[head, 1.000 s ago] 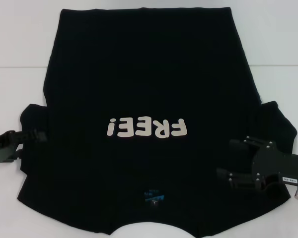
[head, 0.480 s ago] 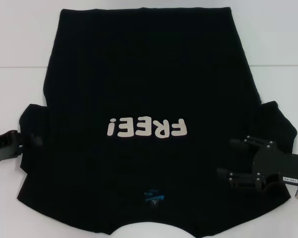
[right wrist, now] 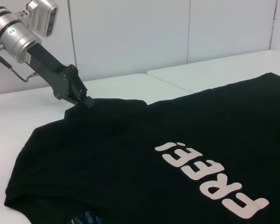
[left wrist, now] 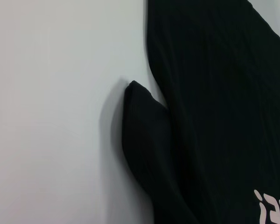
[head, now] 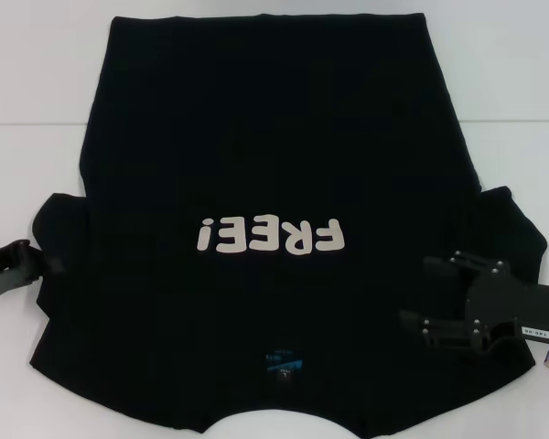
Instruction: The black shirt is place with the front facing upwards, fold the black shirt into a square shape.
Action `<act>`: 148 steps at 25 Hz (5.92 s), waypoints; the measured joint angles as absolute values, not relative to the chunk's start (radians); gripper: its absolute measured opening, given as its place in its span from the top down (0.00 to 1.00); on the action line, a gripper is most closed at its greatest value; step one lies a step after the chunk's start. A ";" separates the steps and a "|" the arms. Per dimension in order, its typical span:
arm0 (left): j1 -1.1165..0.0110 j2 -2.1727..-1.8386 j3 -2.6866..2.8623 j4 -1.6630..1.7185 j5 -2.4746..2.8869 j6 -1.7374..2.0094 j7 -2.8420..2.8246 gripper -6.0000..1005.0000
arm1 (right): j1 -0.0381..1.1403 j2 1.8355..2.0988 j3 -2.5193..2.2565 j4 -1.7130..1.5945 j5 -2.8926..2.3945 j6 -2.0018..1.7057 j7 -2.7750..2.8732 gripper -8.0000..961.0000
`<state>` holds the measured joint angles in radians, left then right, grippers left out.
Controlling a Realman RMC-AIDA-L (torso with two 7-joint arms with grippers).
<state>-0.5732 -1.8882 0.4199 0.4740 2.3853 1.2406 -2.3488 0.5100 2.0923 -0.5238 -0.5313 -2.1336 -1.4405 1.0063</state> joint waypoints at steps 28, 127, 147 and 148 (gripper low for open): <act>-0.567 -1.879 0.416 0.590 2.437 1.169 -2.355 0.99 | 0.508 2.092 -0.526 -0.538 -2.134 -1.456 1.003 0.06; -0.651 -2.012 0.407 0.382 2.154 0.991 -2.438 0.08 | 0.503 2.094 -0.528 -0.529 -2.134 -1.449 1.008 0.07; -0.761 -2.081 0.404 0.387 2.039 1.067 -2.256 0.08 | 0.502 2.094 -0.517 -0.529 -2.134 -1.448 1.007 0.07; -0.735 -2.067 0.404 0.391 2.018 1.140 -2.194 0.08 | 0.501 2.094 -0.514 -0.529 -2.134 -1.448 1.008 0.07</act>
<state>-0.7350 -2.0665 0.4042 0.3908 2.0180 1.1396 -2.1942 0.5014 2.0939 -0.5138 -0.5292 -2.1338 -1.4477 1.0075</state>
